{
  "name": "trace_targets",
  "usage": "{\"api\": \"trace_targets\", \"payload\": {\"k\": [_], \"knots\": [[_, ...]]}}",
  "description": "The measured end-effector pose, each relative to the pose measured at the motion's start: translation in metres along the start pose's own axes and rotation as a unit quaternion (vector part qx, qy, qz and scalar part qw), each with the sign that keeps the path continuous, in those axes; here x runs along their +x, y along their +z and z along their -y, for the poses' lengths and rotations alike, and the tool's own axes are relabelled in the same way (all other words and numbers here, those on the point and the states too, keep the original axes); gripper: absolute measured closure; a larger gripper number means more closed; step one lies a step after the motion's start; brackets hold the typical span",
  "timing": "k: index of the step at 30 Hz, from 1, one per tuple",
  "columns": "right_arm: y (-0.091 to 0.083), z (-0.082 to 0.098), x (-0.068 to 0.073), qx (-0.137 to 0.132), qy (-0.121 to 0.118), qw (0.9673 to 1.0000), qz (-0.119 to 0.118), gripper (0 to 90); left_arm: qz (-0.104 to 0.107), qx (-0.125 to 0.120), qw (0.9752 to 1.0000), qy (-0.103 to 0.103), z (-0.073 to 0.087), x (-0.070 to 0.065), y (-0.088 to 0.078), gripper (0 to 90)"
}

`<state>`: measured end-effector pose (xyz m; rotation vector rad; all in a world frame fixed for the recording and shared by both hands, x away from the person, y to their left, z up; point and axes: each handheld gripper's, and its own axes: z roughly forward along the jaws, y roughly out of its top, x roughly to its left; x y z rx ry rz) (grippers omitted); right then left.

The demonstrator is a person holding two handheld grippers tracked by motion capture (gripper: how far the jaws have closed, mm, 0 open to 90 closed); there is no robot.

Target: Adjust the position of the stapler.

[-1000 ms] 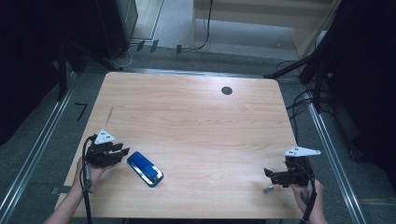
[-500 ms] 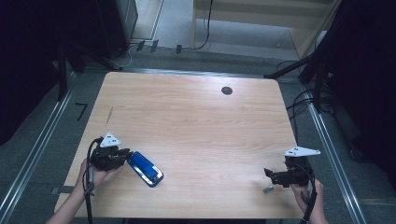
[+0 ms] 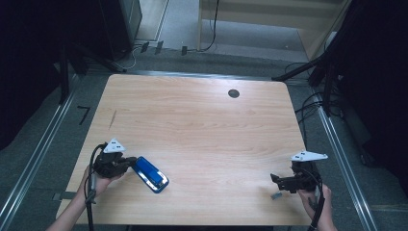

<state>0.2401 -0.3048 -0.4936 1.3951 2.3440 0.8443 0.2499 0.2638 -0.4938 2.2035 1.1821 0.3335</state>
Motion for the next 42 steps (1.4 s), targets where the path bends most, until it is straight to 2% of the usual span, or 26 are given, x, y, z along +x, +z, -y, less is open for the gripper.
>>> {"api": "trace_targets", "payload": {"k": [3, 10, 15, 23, 35, 42], "knots": [[0.001, -0.001, 0.002, 0.002, -0.004, 1.0, -0.001, 3.8, 0.005, 0.001, 1.0, -0.004, 0.0, -0.002, 0.0, 90.0], [0.003, -0.002, 0.004, 0.006, -0.007, 1.0, -0.003, 3.8, 0.018, 0.002, 0.9998, 0.009, -0.003, -0.013, 0.004, 90.0], [0.004, -0.001, 0.005, 0.01, -0.007, 0.9999, -0.003, 3.8, 0.02, 0.005, 0.9996, 0.016, -0.005, -0.02, 0.007, 90.0], [0.007, -0.002, 0.008, 0.014, -0.01, 0.9998, -0.008, 3.9, 0.024, 0.006, 0.9996, 0.014, -0.006, -0.024, 0.008, 90.0], [0.009, -0.004, 0.013, 0.022, -0.016, 0.9996, -0.012, 4.1, 0.034, 0.015, 0.9989, 0.029, -0.009, -0.039, 0.011, 90.0], [0.01, -0.007, 0.026, 0.026, -0.017, 0.999, -0.033, 4.1, 0.037, 0.02, 0.9987, 0.028, -0.011, -0.045, 0.012, 90.0]]}}
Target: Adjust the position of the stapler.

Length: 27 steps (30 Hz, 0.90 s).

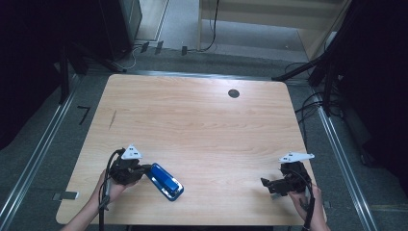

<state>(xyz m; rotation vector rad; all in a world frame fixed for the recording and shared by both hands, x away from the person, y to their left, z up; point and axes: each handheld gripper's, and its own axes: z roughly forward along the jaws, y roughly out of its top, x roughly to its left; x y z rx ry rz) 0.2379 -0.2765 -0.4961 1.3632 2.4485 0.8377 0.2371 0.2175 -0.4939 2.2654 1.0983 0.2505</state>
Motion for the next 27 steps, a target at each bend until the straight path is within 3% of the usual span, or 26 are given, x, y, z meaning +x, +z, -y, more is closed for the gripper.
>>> {"api": "trace_targets", "payload": {"k": [12, 27], "knots": [[0.007, -0.008, 0.025, 0.012, -0.019, 0.9995, -0.024, 4.1, 0.003, 0.007, 1.0, -0.002, -0.002, -0.009, 0.002, 90.0], [0.019, -0.02, 0.071, 0.02, -0.046, 0.9957, -0.078, 10.4, 0.012, 0.012, 0.9999, -0.003, -0.005, -0.022, 0.005, 90.0]]}}
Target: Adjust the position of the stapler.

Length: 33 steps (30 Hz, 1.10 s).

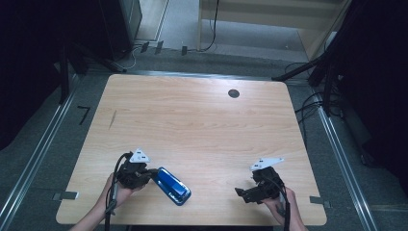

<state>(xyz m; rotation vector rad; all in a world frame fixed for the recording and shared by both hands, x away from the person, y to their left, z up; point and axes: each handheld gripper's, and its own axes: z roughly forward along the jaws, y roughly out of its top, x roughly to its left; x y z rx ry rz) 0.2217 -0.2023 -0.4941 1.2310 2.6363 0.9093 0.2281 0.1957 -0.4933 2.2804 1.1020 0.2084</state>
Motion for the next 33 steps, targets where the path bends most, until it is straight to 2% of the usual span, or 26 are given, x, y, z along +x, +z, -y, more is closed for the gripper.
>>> {"api": "trace_targets", "payload": {"k": [2, 3, 5, 7, 8, 10, 11, 14, 15, 16, 20, 24, 28, 32, 33], "knots": [[0.003, -0.003, 0.009, 0.004, -0.006, 0.9999, -0.008, 12.0, 0.001, 0.003, 1.0, 0.001, -0.001, -0.002, 0.0, 90.0], [0.003, -0.003, 0.009, 0.004, -0.006, 0.9999, -0.008, 12.0, 0.001, 0.003, 1.0, 0.001, -0.001, -0.002, 0.0, 90.0], [0.008, -0.009, 0.025, 0.001, -0.025, 0.9995, -0.018, 13.8, 0.002, 0.002, 1.0, 0.001, -0.002, -0.006, 0.002, 90.0], [0.009, -0.011, 0.03, -0.001, -0.033, 0.9993, -0.02, 14.7, 0.004, 0.003, 1.0, -0.001, -0.002, -0.007, 0.002, 90.0], [0.011, -0.015, 0.043, -0.008, -0.045, 0.9985, -0.03, 16.2, 0.001, 0.005, 1.0, 0.001, -0.002, -0.009, 0.002, 90.0], [0.012, -0.017, 0.047, -0.013, -0.051, 0.998, -0.033, 17.4, 0.002, 0.004, 1.0, 0.0, -0.002, -0.01, 0.003, 90.0], [0.013, -0.02, 0.057, -0.018, -0.062, 0.9972, -0.039, 19.2, 0.002, 0.004, 1.0, 0.0, -0.003, -0.011, 0.003, 90.0], [0.016, -0.023, 0.07, -0.018, -0.077, 0.9956, -0.05, 23.0, 0.002, 0.004, 1.0, -0.003, -0.003, -0.014, 0.004, 90.0], [0.016, -0.023, 0.07, -0.018, -0.077, 0.9956, -0.05, 23.0, 0.002, 0.004, 1.0, -0.003, -0.003, -0.014, 0.004, 90.0], [0.018, -0.025, 0.078, -0.016, -0.087, 0.9948, -0.05, 26.9, 0.003, 0.003, 1.0, -0.001, -0.003, -0.014, 0.004, 90.0], [0.023, -0.032, 0.096, -0.018, -0.103, 0.9926, -0.061, 32.3, -0.001, 0.005, 1.0, -0.002, -0.005, -0.018, 0.006, 90.0], [0.028, -0.037, 0.111, -0.021, -0.119, 0.9901, -0.072, 37.2, -0.001, 0.005, 1.0, 0.0, -0.006, -0.022, 0.008, 90.0], [0.034, -0.04, 0.119, -0.02, -0.117, 0.9897, -0.08, 42.4, -0.001, 0.005, 1.0, 0.002, -0.007, -0.024, 0.009, 90.0], [0.039, -0.041, 0.127, -0.013, -0.131, 0.9883, -0.077, 46.2, 0.003, 0.007, 1.0, 0.005, -0.008, -0.027, 0.009, 90.0], [0.041, -0.042, 0.13, -0.012, -0.135, 0.9881, -0.072, 52.5, 0.008, 0.006, 0.9999, 0.004, -0.008, -0.029, 0.01, 90.0]]}}
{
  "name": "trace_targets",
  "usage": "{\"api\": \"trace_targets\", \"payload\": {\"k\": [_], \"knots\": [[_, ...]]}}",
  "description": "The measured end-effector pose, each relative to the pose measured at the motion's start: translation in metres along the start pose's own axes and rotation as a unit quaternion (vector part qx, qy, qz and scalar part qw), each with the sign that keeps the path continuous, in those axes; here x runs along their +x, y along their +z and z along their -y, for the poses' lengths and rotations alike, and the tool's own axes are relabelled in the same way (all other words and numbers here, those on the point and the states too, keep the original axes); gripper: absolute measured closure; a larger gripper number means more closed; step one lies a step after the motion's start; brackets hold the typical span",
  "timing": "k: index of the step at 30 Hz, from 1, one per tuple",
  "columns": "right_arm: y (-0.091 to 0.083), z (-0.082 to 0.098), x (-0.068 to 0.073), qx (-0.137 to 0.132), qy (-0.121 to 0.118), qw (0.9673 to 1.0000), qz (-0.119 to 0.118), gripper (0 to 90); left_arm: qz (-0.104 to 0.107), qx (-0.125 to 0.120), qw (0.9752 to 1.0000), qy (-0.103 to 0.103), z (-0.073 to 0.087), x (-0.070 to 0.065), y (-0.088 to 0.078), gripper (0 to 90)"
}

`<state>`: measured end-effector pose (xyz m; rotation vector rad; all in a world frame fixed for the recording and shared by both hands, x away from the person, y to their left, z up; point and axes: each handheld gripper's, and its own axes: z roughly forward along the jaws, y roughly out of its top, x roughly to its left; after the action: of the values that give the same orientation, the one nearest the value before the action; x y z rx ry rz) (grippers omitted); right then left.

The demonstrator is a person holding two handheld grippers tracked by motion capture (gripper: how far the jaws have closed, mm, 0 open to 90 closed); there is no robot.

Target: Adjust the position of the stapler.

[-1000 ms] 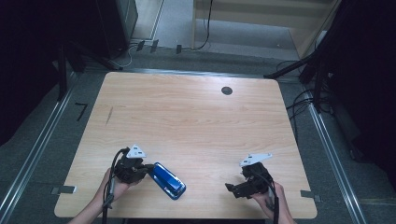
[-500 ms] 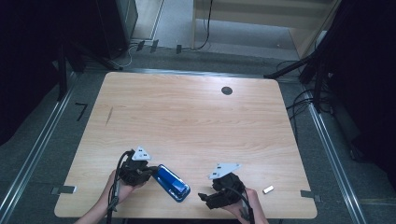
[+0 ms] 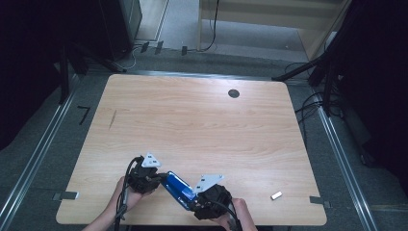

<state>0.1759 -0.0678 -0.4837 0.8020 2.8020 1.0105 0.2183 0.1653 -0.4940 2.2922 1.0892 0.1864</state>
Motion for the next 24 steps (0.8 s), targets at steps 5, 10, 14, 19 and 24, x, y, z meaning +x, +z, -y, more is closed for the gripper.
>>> {"api": "trace_targets", "payload": {"k": [5, 10, 14, 19, 24], "knots": [[-0.002, 0.002, -0.007, 0.005, 0.0, 1.0, 0.003, 58.2, 0.005, 0.002, 0.9999, 0.009, -0.001, -0.004, 0.001, 90.0], [-0.004, 0.003, -0.008, 0.01, -0.011, 0.9999, 0.008, 60.9, 0.009, 0.001, 0.9999, 0.011, -0.001, -0.007, 0.002, 90.0], [-0.009, 0.005, -0.015, 0.018, -0.008, 0.9998, 0.008, 61.9, 0.014, 0.002, 0.9998, 0.016, -0.002, -0.011, 0.004, 90.0], [-0.014, 0.009, -0.025, 0.023, 0.002, 0.9997, 0.005, 63.7, 0.02, 0.002, 0.9997, 0.017, -0.003, -0.014, 0.006, 90.0], [-0.016, 0.011, -0.029, 0.027, 0.006, 0.9996, -0.001, 64.6, 0.028, 0.0, 0.9995, 0.014, -0.004, -0.017, 0.008, 90.0]]}}
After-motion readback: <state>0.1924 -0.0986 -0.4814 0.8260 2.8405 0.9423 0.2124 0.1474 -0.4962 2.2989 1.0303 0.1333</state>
